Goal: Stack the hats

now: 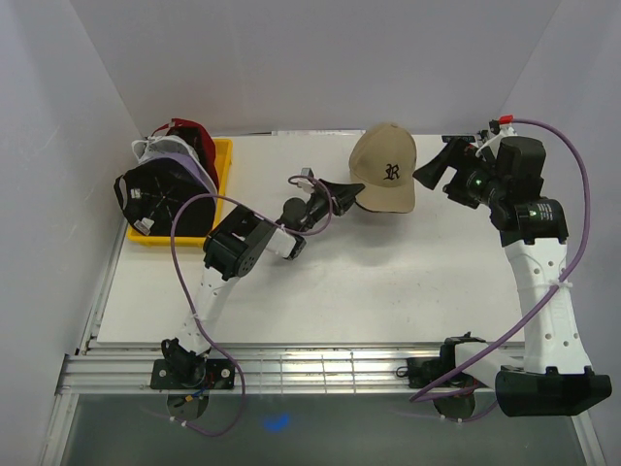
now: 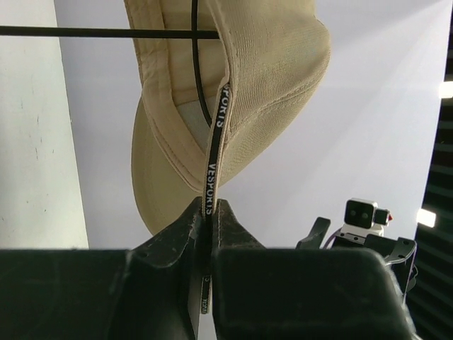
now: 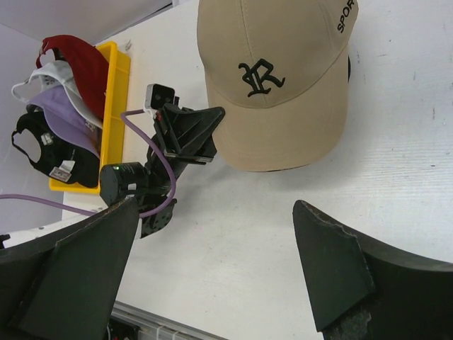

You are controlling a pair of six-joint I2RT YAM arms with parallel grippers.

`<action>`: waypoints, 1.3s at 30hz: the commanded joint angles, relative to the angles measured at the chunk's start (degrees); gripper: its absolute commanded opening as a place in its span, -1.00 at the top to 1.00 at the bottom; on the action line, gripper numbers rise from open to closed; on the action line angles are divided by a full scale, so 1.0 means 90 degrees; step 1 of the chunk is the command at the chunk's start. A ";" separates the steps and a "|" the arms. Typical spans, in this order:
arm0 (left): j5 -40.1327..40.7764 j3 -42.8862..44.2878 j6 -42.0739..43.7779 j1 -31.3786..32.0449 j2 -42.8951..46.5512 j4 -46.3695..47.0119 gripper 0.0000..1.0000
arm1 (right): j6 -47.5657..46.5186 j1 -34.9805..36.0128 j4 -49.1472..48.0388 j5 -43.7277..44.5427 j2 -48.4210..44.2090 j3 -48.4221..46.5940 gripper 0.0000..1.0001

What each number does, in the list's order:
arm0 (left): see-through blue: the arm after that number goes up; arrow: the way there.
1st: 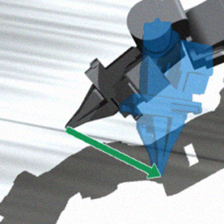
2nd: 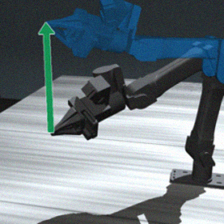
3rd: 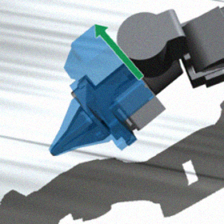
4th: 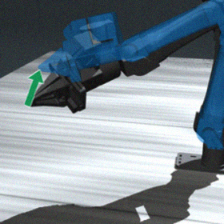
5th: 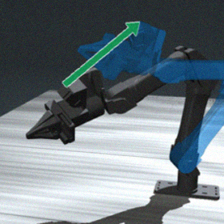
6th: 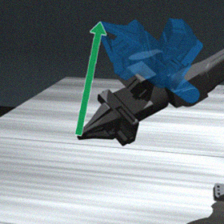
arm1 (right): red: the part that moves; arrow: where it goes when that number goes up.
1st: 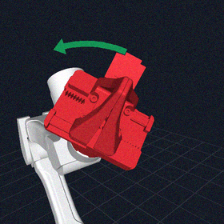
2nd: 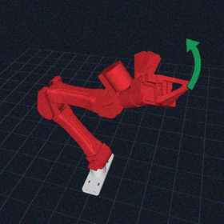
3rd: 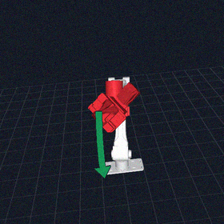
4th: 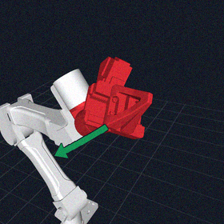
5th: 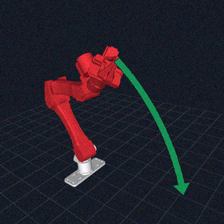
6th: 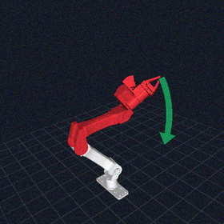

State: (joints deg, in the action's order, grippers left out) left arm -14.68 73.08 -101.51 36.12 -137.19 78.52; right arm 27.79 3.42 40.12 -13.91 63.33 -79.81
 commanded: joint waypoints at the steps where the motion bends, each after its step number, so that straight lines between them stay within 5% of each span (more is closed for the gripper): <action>1: 0.0010 -0.0229 -0.0156 -0.0048 0.0175 0.0728 0.59 | -0.0148 -0.0028 -0.0249 -0.0056 -0.0142 0.0001 -0.89; 11: -0.0078 -0.0639 -0.0010 -0.0058 0.0399 0.0690 -0.04 | -0.0168 -0.0019 -0.0288 -0.0056 -0.0181 0.0157 -0.89; 29: -0.0517 -0.1264 0.0302 -0.0097 0.0692 0.0846 -0.08 | -0.0227 -0.0019 -0.0414 -0.0007 -0.0211 0.0411 -0.89; 39: -0.1211 -0.1782 0.2069 -0.0166 0.2351 -0.1513 -0.18 | -0.0217 -0.0019 -0.0531 0.0256 0.0266 0.0041 -0.89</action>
State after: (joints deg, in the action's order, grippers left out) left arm -22.61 57.58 -90.08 34.98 -122.43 71.55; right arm 26.52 3.42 38.65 -13.19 63.13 -76.16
